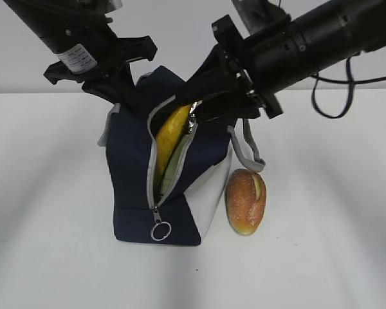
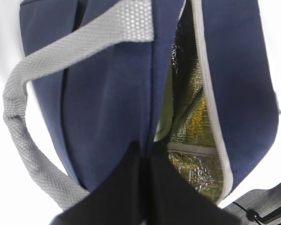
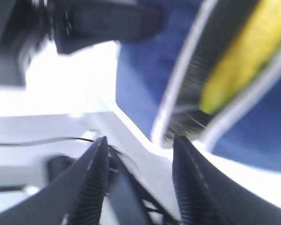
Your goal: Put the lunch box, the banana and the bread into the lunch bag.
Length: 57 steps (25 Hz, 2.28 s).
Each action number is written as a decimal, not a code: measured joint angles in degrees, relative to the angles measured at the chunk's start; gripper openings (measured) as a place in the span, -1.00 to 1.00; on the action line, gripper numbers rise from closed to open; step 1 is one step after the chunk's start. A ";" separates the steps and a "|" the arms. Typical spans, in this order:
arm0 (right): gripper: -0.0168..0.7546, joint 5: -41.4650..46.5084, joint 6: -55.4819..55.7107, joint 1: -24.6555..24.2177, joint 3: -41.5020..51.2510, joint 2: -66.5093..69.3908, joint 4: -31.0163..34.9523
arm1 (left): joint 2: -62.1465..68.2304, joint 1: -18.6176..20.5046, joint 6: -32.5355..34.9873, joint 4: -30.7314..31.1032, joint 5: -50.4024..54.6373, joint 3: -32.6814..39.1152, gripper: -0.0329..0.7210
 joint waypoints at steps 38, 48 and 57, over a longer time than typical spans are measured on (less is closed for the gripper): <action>0.43 -30.14 4.24 0.00 40.91 -23.35 -22.38 | 0.00 0.00 0.00 0.08 0.15 0.00 -0.92; 0.77 -32.98 4.02 0.00 33.02 -9.85 -22.38 | 0.00 0.00 0.00 0.08 0.15 0.00 -0.92; 0.77 -33.20 3.88 0.00 21.69 1.20 -22.38 | 0.00 0.00 0.00 0.08 0.15 0.00 -0.92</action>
